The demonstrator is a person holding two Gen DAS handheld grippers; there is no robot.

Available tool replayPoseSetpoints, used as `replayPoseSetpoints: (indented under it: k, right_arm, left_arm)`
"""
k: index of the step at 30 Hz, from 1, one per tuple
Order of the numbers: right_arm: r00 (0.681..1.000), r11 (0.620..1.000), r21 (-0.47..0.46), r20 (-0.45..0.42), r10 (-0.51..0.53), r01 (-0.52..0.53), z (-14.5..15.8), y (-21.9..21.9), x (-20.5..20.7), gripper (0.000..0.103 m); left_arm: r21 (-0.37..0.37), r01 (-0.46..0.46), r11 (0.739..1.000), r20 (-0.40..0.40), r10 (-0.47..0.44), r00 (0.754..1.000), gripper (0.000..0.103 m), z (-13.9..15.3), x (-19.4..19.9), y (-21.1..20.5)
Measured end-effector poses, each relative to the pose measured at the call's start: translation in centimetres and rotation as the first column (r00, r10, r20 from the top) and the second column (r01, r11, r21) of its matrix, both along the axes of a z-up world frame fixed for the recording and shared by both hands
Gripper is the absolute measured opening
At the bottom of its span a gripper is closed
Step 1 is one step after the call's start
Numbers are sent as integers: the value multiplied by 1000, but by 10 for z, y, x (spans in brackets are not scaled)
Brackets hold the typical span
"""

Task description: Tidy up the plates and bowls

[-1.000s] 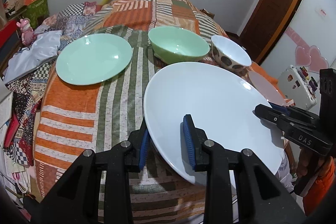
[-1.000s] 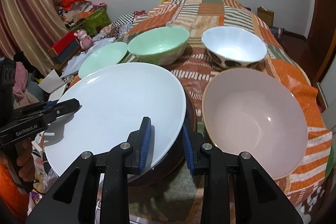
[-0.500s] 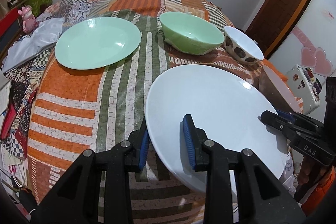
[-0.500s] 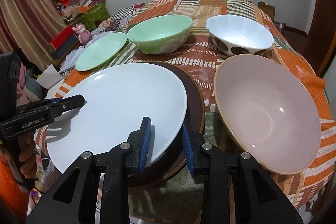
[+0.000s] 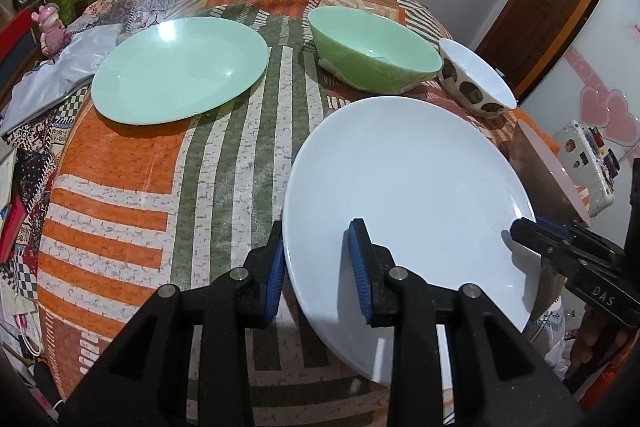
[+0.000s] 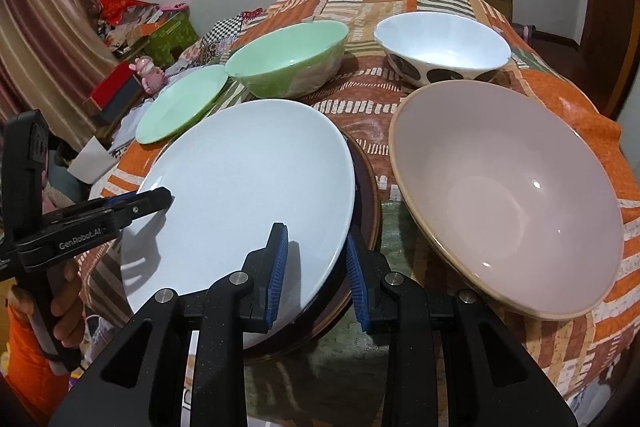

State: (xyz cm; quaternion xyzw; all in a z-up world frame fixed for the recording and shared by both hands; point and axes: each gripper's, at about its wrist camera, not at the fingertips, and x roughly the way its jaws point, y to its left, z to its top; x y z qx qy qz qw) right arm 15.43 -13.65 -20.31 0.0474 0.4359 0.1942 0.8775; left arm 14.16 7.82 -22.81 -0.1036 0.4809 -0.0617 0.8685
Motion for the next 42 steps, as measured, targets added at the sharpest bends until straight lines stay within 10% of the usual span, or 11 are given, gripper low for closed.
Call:
replayPoseSetpoints:
  k: [28,32,42]
  right_arm:
    - [991,999,-28,130,44,-40,38,2,-12,27]
    - [987,997,-15,144,73,-71,48,17,-4,39]
    - [973,987,-13,168,159,-159,61,71,31,61]
  left_arm:
    - [62,-73,995,138,64,988,30,52,-32,25]
    - [82,-108,991,173,93,981,31,69,-33,40]
    - [134,-221,966,223,188,956,65,90,-18,89]
